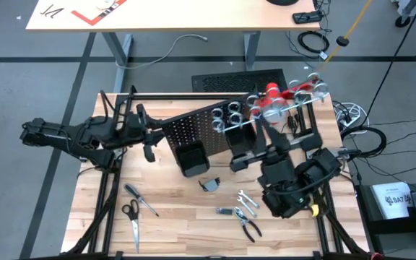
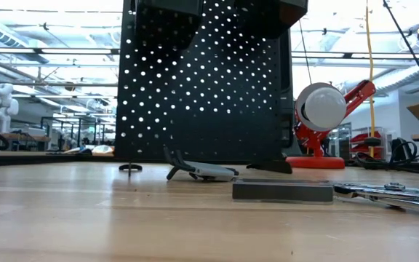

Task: Hang tools onto peg board
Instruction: Assemble the tool holder on the pegboard

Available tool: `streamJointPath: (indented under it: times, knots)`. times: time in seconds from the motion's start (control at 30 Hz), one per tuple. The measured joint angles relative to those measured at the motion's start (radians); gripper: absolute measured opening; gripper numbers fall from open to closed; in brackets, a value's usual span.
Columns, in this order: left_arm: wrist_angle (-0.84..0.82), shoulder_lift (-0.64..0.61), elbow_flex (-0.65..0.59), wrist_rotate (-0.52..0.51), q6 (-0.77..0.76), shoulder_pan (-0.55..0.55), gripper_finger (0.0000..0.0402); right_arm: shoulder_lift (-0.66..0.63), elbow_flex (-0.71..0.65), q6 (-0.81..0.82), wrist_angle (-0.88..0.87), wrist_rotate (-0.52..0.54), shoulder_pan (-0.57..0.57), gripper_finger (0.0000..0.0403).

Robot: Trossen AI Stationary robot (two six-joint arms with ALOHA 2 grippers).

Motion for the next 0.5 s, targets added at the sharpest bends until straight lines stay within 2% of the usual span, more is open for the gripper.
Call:
streamJointPath:
  times: [0.5]
  knots:
    - [0.019, 0.003, 0.003, 0.029, -0.002, 0.0, 0.0095, 0.186, 0.0, 0.287, 0.001, -0.001, -0.018, 0.0]
